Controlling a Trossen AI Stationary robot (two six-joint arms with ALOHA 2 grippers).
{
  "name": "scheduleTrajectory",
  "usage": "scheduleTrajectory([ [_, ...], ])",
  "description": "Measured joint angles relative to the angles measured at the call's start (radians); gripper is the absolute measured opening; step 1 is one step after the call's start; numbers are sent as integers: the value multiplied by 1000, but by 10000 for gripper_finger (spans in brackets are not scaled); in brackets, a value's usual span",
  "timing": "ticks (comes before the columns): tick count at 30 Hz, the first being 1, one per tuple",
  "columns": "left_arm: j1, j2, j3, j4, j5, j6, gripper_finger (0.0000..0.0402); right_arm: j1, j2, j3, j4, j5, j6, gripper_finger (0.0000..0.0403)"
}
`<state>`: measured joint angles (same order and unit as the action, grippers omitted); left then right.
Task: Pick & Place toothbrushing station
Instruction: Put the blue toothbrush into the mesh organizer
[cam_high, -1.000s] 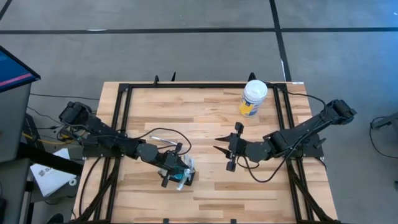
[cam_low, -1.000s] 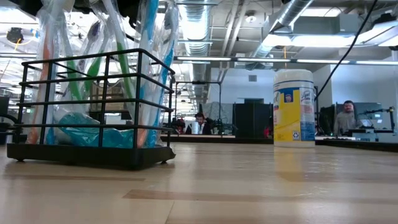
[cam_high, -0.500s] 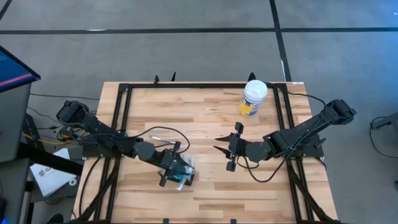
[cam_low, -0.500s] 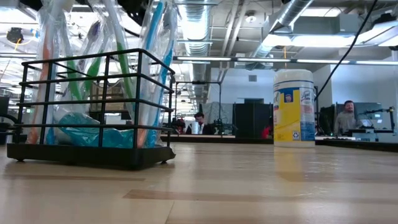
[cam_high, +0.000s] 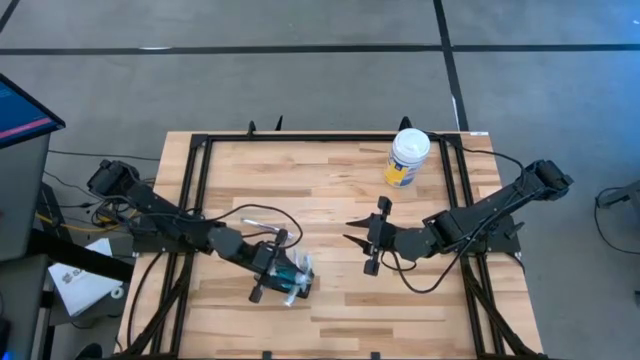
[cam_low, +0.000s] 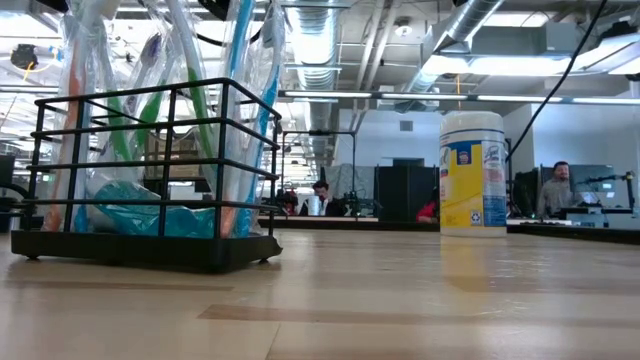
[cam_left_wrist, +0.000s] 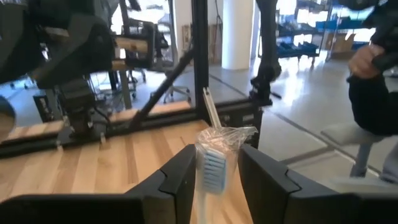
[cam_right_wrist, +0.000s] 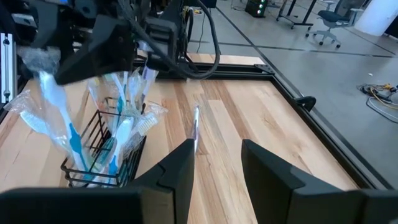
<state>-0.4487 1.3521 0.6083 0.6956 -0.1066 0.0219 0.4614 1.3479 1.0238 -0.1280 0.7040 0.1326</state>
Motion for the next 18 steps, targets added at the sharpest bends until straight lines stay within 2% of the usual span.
scheduleTrajectory([
  [7, 0, 0, 0, 28, 0, 2, 112, 0, 0, 0, 0, 0, 0, 123],
  [11, 0, 0, 0, -5, 0, -1, 97, 0, 0, 0, 0, 0, 0, 122],
  [14, 0, 1, 0, -35, 0, -2, 70, 0, 0, 0, 0, 0, 0, 123],
  [18, -5, 1, 0, -35, 3, 1, 12, 0, 0, 0, 0, 0, 0, 122],
])
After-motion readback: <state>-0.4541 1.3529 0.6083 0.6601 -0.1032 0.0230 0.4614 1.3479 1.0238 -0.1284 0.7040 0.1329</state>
